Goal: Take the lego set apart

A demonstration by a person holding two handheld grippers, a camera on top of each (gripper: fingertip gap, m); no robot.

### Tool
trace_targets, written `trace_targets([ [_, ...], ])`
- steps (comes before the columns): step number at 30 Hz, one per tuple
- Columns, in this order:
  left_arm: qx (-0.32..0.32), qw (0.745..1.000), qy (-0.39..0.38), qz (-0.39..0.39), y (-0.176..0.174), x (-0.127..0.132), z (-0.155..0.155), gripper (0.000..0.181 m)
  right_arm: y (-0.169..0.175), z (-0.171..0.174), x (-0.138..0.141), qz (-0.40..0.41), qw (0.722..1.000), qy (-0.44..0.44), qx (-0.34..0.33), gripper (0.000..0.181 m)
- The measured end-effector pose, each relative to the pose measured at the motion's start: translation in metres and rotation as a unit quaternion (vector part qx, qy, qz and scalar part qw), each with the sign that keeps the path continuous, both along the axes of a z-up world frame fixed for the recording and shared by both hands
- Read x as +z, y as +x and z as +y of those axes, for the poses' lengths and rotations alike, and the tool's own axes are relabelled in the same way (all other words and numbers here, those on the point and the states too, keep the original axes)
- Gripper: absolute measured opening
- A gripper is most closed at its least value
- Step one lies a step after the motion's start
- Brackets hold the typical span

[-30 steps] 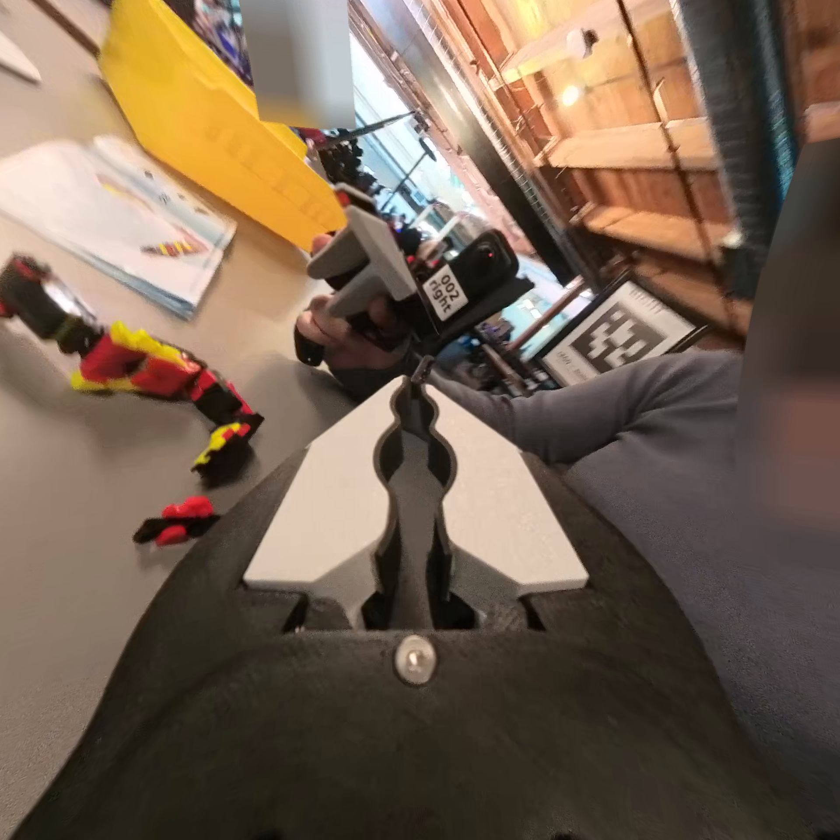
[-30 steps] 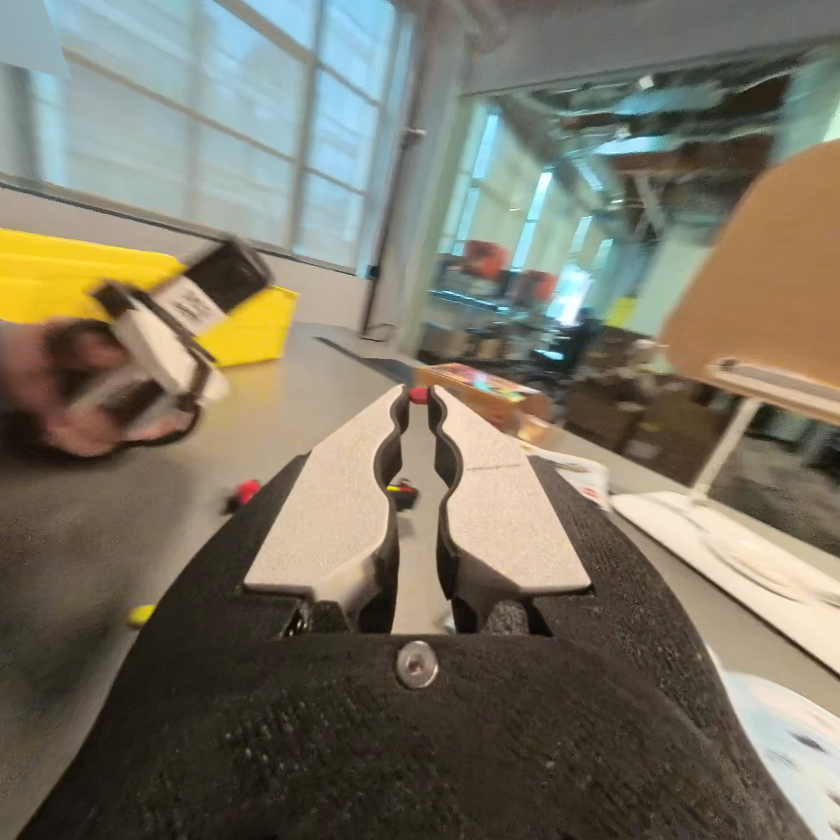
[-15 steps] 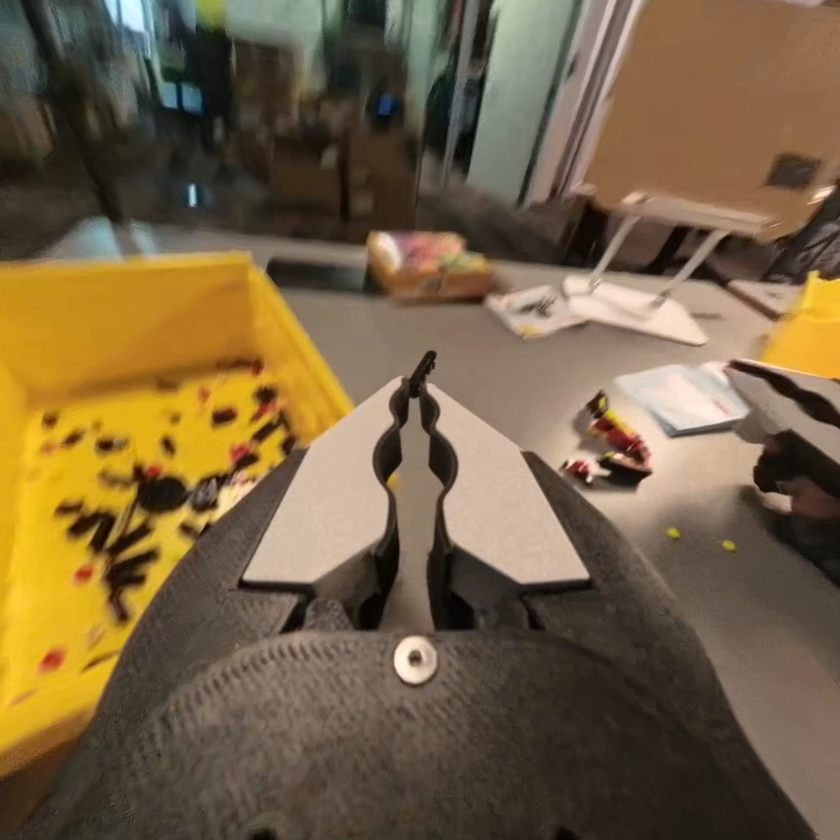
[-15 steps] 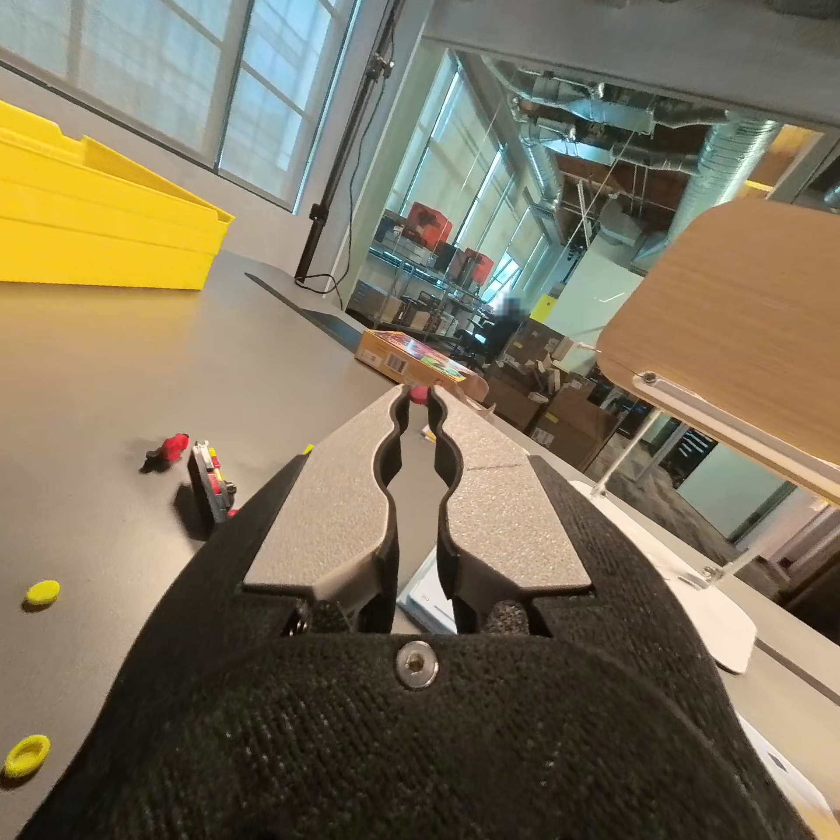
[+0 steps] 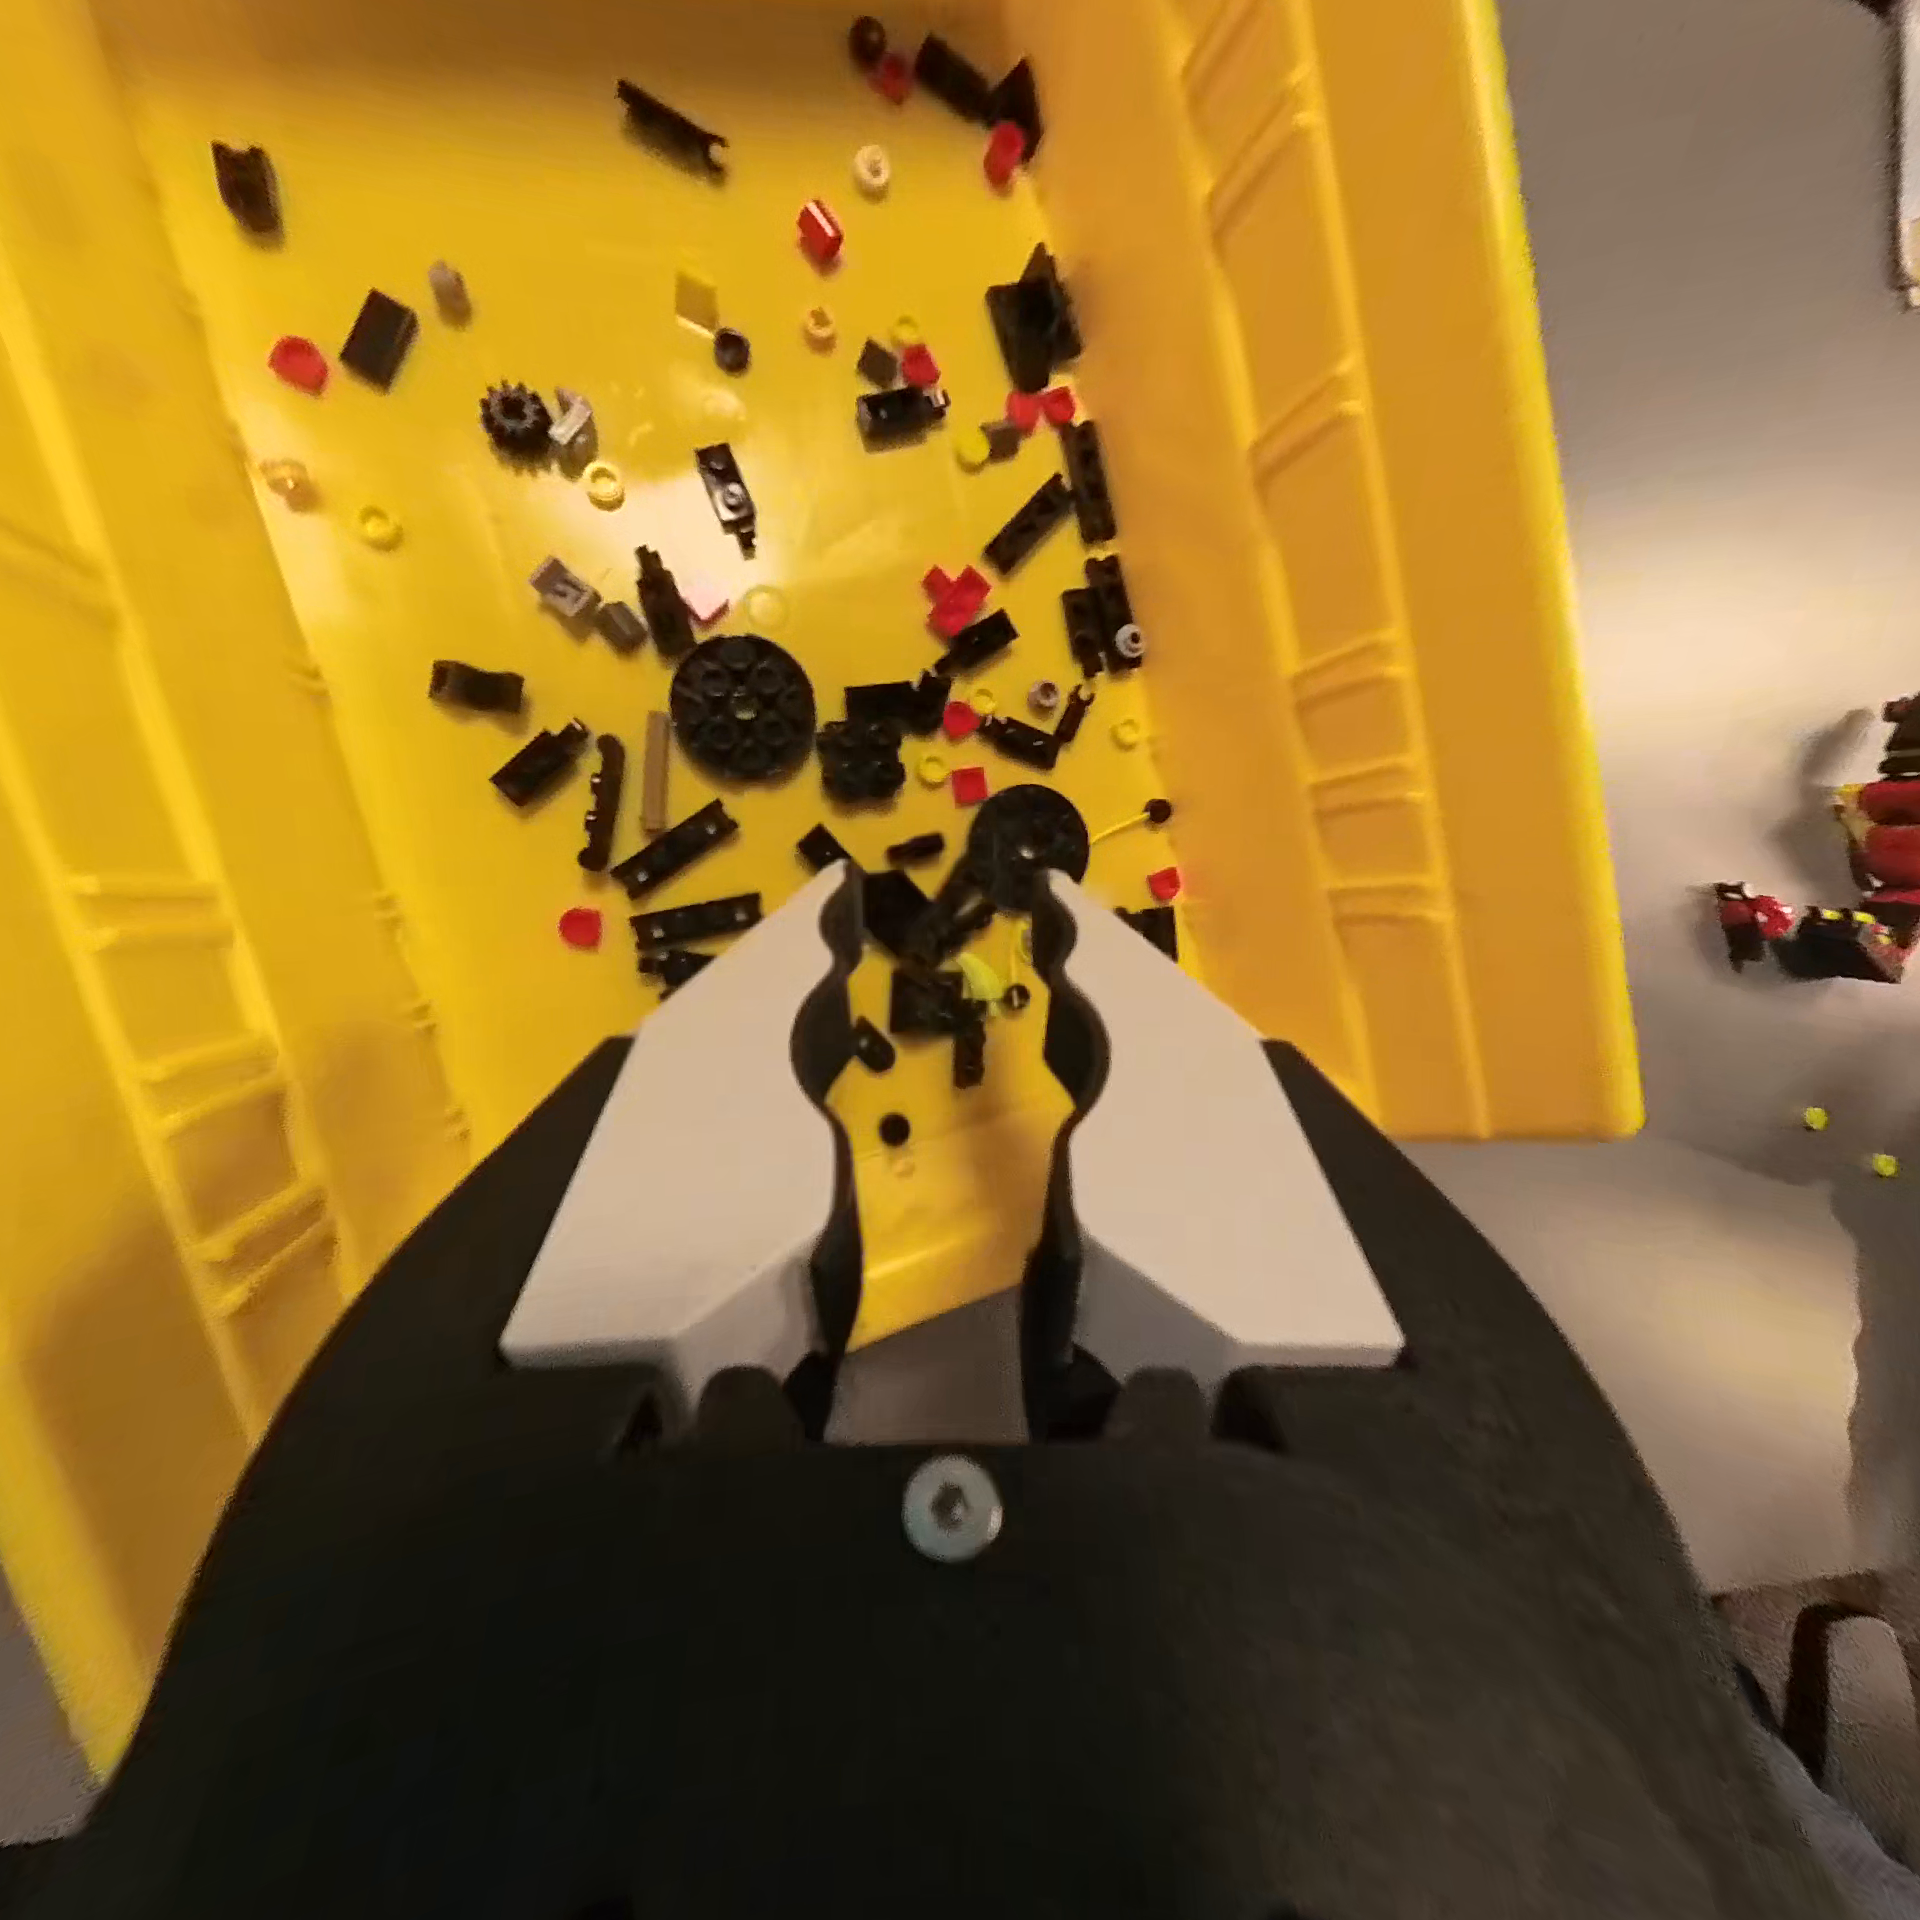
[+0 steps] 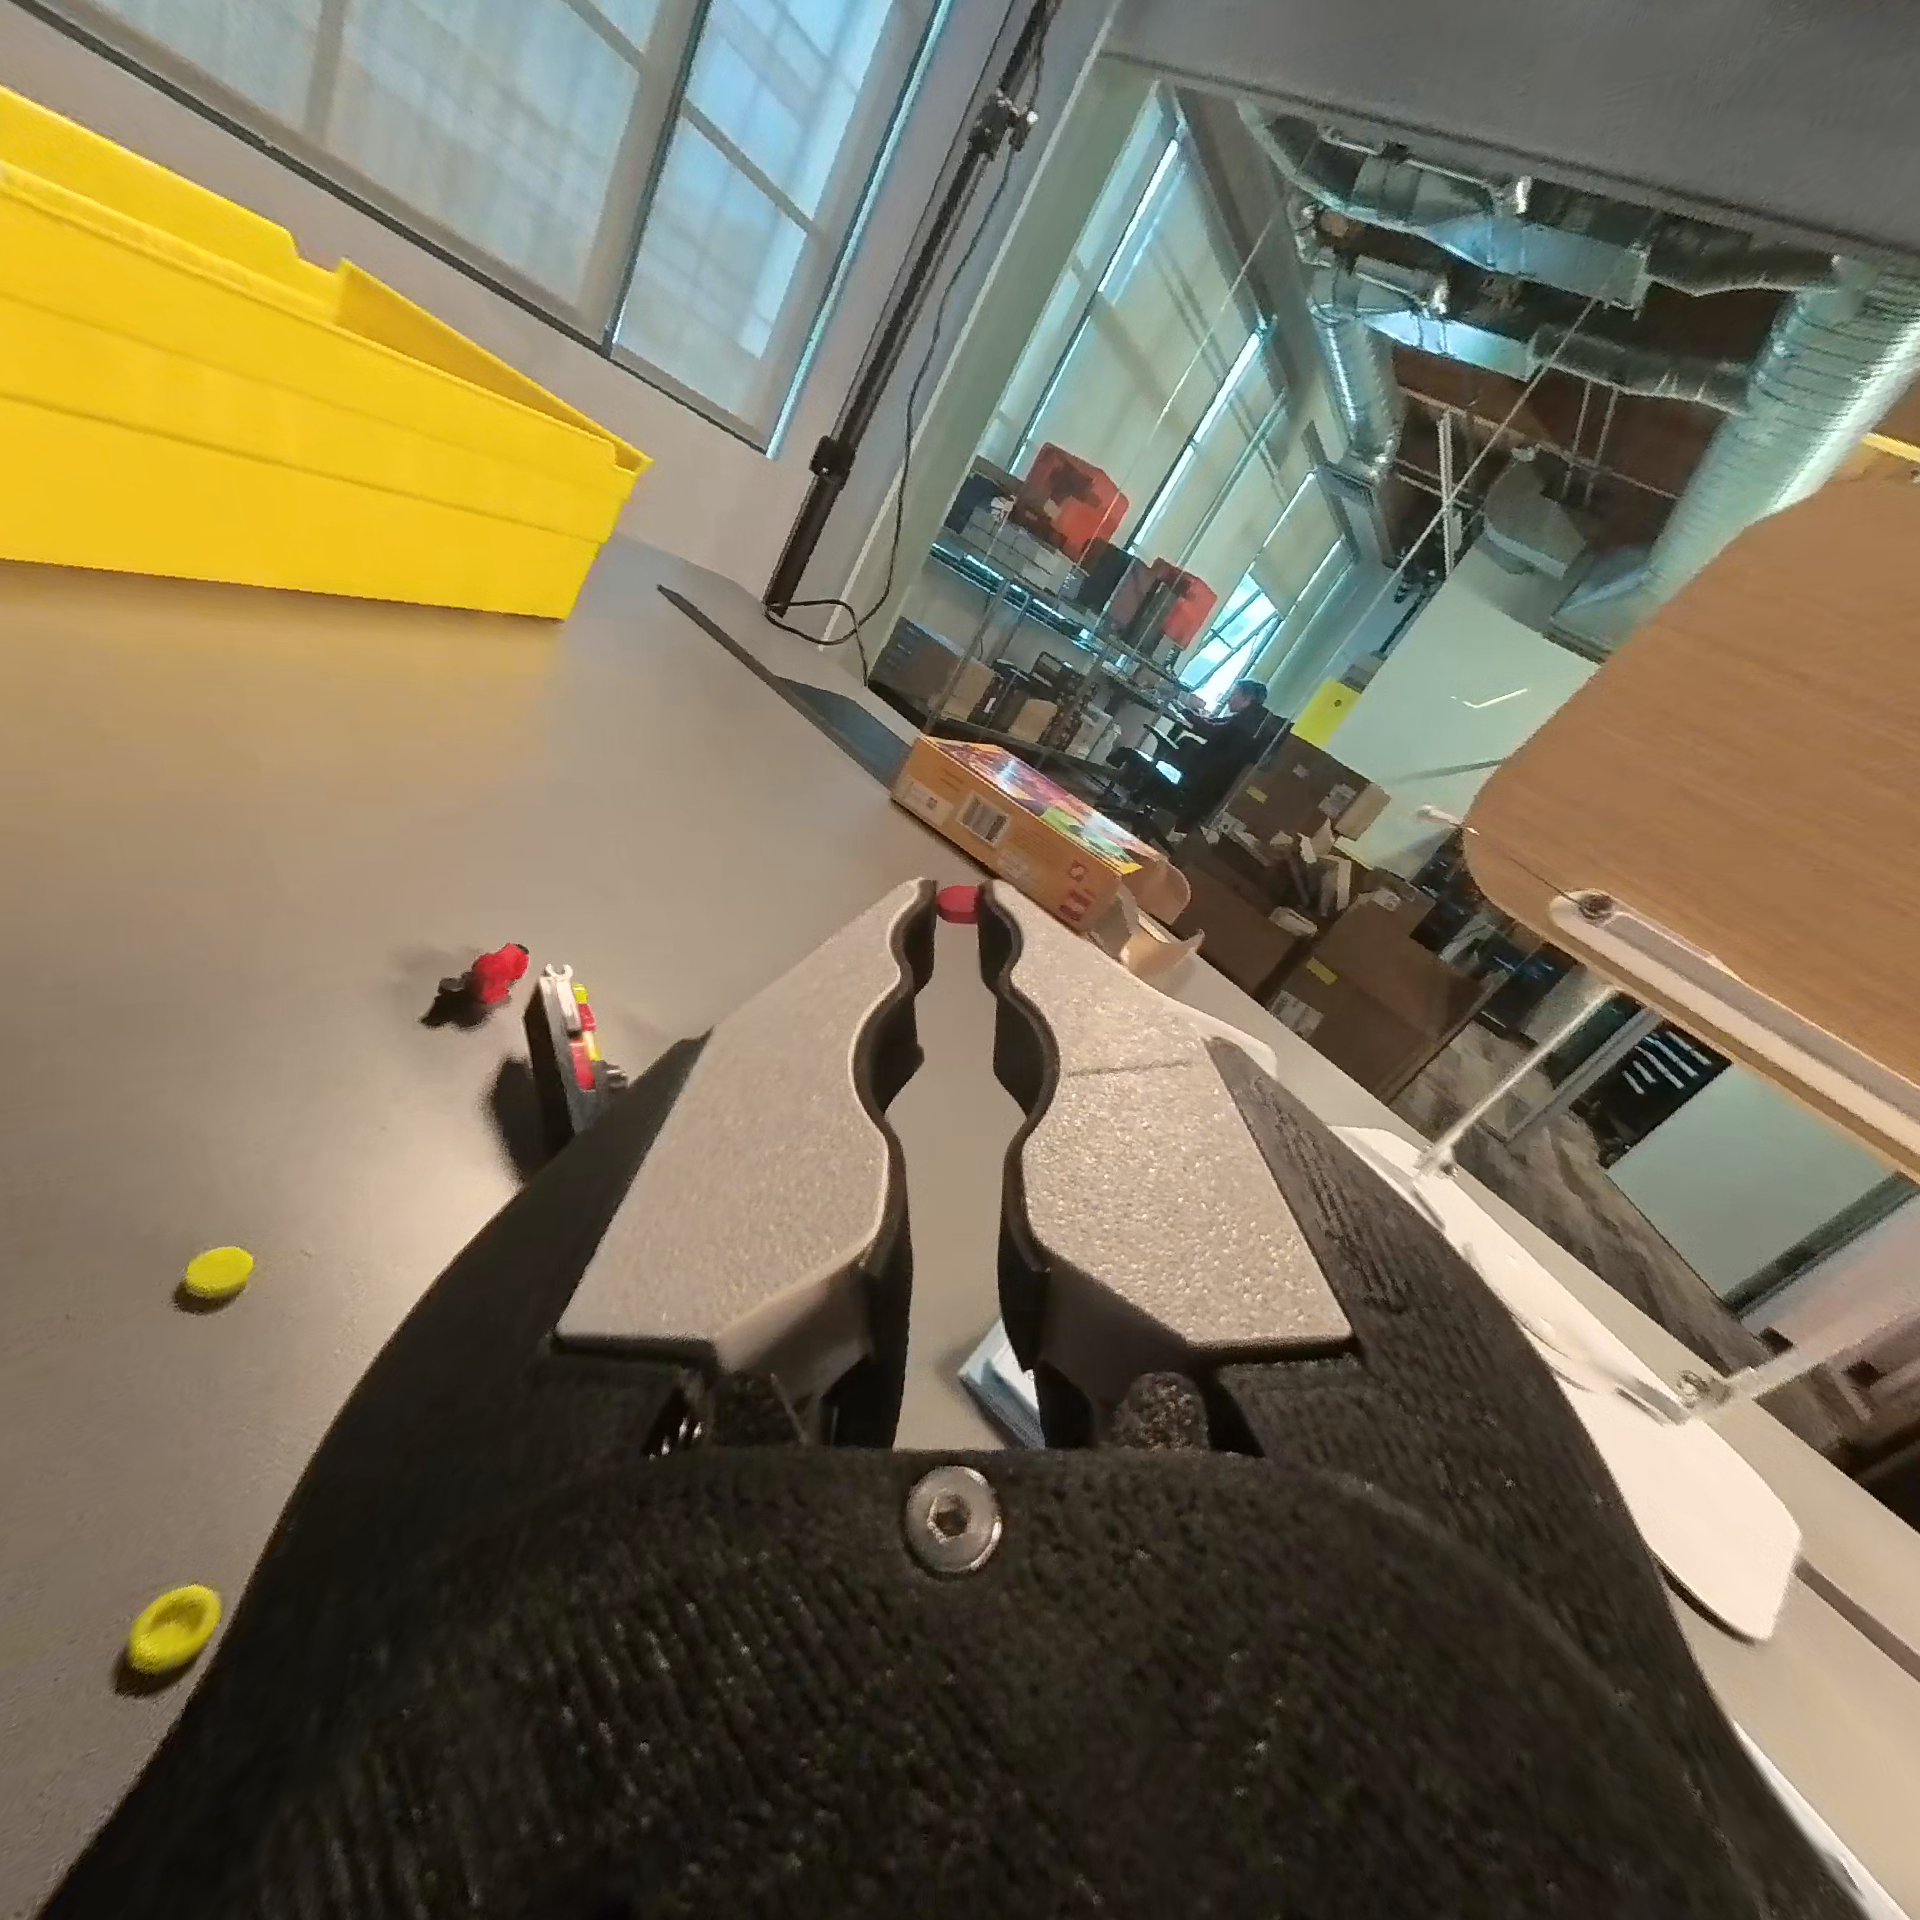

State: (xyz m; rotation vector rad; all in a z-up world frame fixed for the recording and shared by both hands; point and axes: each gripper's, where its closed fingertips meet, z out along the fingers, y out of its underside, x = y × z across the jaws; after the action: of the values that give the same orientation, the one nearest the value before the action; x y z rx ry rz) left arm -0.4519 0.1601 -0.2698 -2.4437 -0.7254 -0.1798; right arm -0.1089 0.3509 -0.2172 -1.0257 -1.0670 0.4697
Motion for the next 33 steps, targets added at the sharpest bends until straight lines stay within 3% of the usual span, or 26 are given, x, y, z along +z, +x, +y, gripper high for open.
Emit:
trace_targets([
  [3,0.012,1.0,0.018,0.009,-0.001,0.008,0.002,0.037,-0.003,-0.005,0.0,-0.006,1.0,0.008,0.012,0.005],
  [5,0.0,0.991,0.126,0.036,0.02,0.048,0.018,0.037,-0.006,-0.017,0.005,0.002,0.999,0.022,0.042,0.005],
  [8,-0.117,0.947,0.287,0.081,0.11,0.109,0.037,0.037,-0.015,-0.053,0.013,0.032,0.983,-0.053,0.174,0.005],
  [10,-0.244,0.894,0.352,0.133,0.189,0.122,0.044,0.037,-0.015,-0.085,0.026,0.068,0.925,-0.188,0.323,0.005],
  [13,-0.4,0.792,0.363,0.284,0.284,0.095,0.049,0.037,-0.004,-0.111,0.046,0.109,0.791,-0.366,0.478,0.005],
  [14,-0.426,0.75,0.362,0.352,0.304,0.086,0.052,0.037,-0.001,-0.115,0.048,0.106,0.755,-0.403,0.507,0.005],
  [16,-0.411,0.672,0.39,0.477,0.327,0.087,0.058,0.037,0.001,-0.125,0.046,0.088,0.702,-0.447,0.547,0.005],
  [18,-0.386,0.616,0.436,0.531,0.348,0.097,0.059,0.04,0.002,-0.134,0.044,0.073,0.668,-0.472,0.571,0.005],
  [22,-0.409,0.606,0.428,0.532,0.359,0.089,0.067,0.026,0.003,-0.139,0.046,0.077,0.626,-0.499,0.594,0.005],
  [25,-0.405,0.589,0.436,0.547,0.359,0.093,0.065,0.009,0.002,-0.138,0.045,0.078,0.62,-0.506,0.595,0.005],
  [29,-0.405,0.598,0.427,0.544,0.354,0.087,0.068,0.007,-0.001,-0.136,0.041,0.071,0.618,-0.518,0.587,0.006],
  [33,-0.402,0.59,0.427,0.555,0.355,0.085,0.068,0.007,0.001,-0.136,0.038,0.06,0.608,-0.526,0.591,0.005],
])
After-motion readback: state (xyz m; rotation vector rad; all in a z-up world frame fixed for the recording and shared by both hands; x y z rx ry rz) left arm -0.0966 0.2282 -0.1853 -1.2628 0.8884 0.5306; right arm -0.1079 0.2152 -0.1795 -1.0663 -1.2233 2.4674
